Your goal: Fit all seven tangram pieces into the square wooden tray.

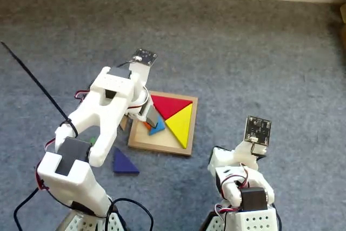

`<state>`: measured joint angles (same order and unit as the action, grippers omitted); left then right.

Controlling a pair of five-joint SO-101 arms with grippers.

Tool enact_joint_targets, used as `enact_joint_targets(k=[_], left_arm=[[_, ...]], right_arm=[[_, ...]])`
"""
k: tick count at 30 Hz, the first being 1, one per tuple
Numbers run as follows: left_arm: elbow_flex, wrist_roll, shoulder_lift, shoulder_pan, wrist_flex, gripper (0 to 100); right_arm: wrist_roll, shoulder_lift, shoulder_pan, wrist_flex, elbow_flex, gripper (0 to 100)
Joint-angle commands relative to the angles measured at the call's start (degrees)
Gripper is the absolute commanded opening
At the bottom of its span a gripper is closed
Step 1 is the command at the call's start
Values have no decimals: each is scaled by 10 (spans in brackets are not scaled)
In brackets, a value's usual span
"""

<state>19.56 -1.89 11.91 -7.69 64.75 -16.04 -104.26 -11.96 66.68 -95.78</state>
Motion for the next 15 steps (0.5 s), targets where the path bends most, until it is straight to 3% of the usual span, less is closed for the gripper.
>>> enact_joint_targets(k=[1, 15], left_arm=[[-4, -6, -1, -3, -11, 302], [1, 76, -1, 22, -45, 301]], right_arm=[[4, -7, 6, -19, -90, 8], [4, -7, 6, -19, -90, 8]])
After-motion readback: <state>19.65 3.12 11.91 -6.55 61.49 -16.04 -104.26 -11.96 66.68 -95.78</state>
